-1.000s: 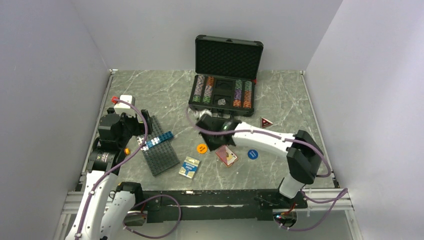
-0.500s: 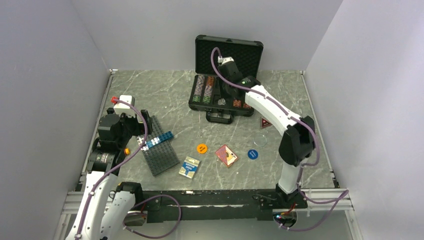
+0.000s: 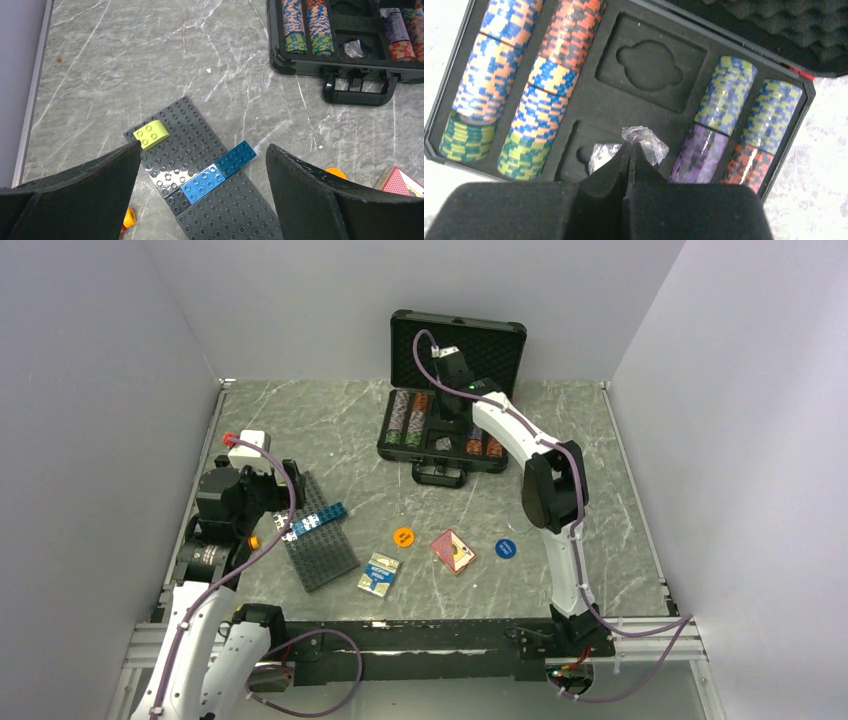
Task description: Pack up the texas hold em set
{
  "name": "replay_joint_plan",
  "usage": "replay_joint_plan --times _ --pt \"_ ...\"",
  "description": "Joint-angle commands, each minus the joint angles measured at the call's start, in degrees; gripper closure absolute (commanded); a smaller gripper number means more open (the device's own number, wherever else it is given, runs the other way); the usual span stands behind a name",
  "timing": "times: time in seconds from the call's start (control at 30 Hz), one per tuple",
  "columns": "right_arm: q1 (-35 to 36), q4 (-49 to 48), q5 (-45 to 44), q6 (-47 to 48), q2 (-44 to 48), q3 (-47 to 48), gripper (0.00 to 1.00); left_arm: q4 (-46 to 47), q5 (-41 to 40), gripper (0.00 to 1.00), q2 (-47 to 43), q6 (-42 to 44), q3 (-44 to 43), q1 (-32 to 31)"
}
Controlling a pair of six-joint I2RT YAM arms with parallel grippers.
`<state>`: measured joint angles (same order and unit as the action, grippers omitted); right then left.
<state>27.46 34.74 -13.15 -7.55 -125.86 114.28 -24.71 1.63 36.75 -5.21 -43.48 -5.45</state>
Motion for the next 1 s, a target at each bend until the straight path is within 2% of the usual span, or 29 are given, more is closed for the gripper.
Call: replay_joint_plan --times 0.0,0.23,0.37,0.83,0.97 --pt "-0.92 -6.77 0.9 2.41 -2.72 4.03 1.0 1.48 0.57 0.01 0.04 -0.32 -0.89 -0.09" --pt "-1.82 -7.31 1.5 3.81 -10.21 10.09 1.0 1.77 0.91 0.01 -0.2 -0.36 -0.88 -0.08" --pt "-2.27 -9.68 1.75 5.15 -11.98 10.28 1.0 1.71 1.59 0.01 -0.19 -0.48 -0.99 -0.09" --pt "-3.2 -6.57 4.68 4.79 -16.48 12.47 1.0 1.72 2.04 0.01 -0.37 -0.5 -1.07 -0.08" --pt "-3.21 -6.07 4.79 4.44 -16.59 12.18 0.92 1.69 2.15 0.01 -0.39 -0.59 -1.06 -0.08"
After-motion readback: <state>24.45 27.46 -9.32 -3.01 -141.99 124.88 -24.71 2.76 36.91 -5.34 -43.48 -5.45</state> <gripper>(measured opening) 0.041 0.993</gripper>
